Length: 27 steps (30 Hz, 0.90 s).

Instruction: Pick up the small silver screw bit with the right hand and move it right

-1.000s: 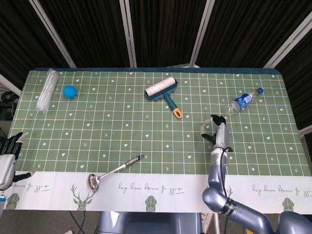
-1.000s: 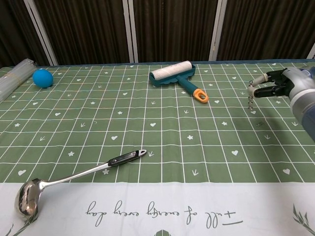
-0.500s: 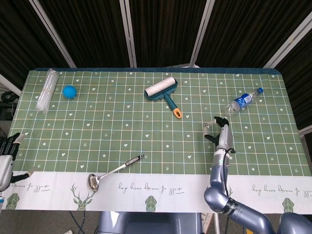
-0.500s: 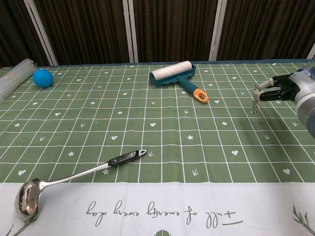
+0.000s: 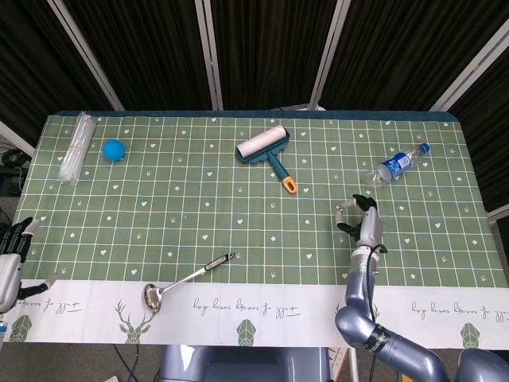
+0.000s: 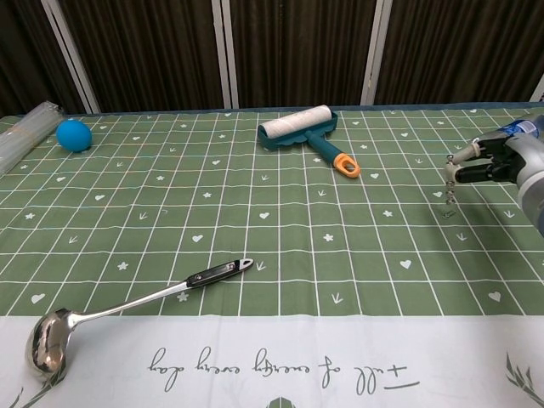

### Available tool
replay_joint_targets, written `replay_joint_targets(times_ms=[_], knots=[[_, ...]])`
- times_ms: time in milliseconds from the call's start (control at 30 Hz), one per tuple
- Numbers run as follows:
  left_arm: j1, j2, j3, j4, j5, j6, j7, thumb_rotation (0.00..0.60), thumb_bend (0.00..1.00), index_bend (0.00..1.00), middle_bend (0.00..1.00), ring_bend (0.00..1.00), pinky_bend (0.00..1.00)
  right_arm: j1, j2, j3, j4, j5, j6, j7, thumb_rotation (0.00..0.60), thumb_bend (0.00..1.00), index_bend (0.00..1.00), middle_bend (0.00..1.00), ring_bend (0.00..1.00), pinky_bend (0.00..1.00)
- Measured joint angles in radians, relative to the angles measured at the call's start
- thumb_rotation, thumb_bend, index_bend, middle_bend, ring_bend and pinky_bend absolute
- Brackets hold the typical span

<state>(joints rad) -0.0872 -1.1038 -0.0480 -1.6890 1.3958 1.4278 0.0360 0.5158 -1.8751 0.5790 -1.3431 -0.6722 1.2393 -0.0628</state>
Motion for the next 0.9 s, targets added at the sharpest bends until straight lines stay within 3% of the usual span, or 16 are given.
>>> replay_joint_targets(times_ms=[900], knots=[[0.002,0.002,0.003,-0.006,0.006,0.0,0.004,0.6,0.15,0.0,0.0,0.0,0.0,0.01,-0.003,0.005,0.043,0.013,-0.022,-0.006,0.6,0.41,0.6,0.19,0.0,0.11]])
